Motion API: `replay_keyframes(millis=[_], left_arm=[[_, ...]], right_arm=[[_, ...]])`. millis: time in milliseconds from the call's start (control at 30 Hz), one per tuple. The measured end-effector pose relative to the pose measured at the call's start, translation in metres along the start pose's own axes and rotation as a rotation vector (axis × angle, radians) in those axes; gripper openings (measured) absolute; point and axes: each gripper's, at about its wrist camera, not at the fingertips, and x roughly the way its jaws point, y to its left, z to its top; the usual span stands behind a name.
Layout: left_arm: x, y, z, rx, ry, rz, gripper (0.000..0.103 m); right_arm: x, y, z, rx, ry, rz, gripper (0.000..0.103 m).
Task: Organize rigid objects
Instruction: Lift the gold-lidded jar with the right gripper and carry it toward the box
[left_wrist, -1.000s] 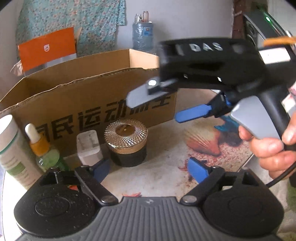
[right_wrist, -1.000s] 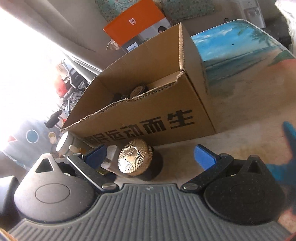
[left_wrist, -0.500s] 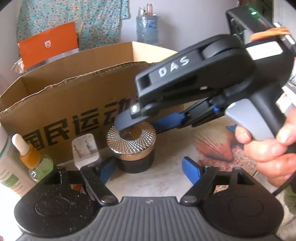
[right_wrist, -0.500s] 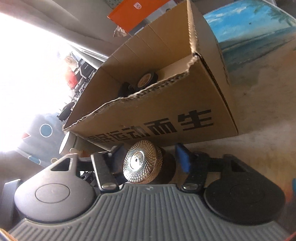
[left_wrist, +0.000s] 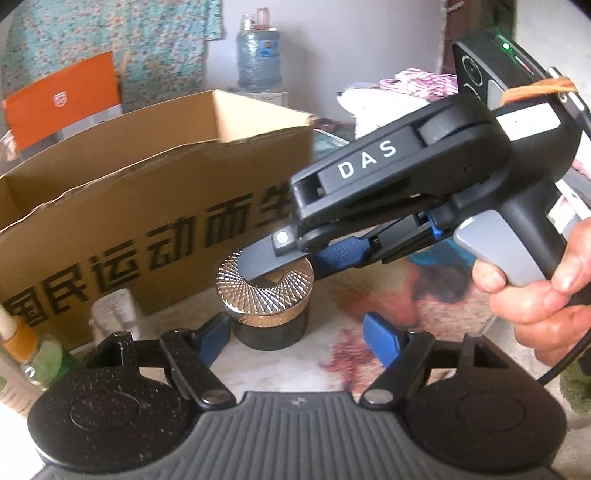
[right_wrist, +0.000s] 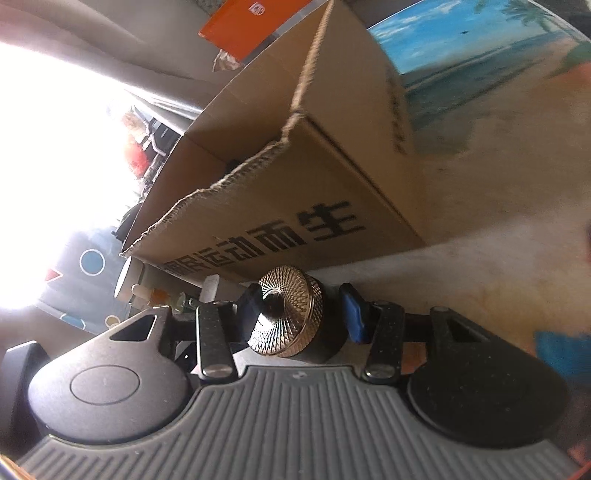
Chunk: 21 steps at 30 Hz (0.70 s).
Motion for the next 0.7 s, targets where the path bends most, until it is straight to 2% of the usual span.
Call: replay_keyframes(millis=[200, 367, 500, 700], left_arm=[[-0.001, -0.014, -0.002, 0.051, -0.020, -0.066, 0.080], [-0.003, -0.018, 0.000, 0.080, -0.050, -0.021, 0.080], [0.006, -0.016, 0.006, 0.101, -0.043, 0.012, 0.080], [0.026, -0.011, 0.007, 0.095, 0.001, 0.038, 0.079]], right_arm=[[-0.023, -0.009, -0.012, 0.048, -0.032, -0.033, 0.047], [-0.035, -0.014, -0.017, 0.062, -0.063, -0.059, 0.048], [-0.045, -0.018, -0.020, 0.065, -0.085, -0.048, 0.050], [-0.040, -0.017, -0.019, 0.066, -0.067, -0.053, 0.052]])
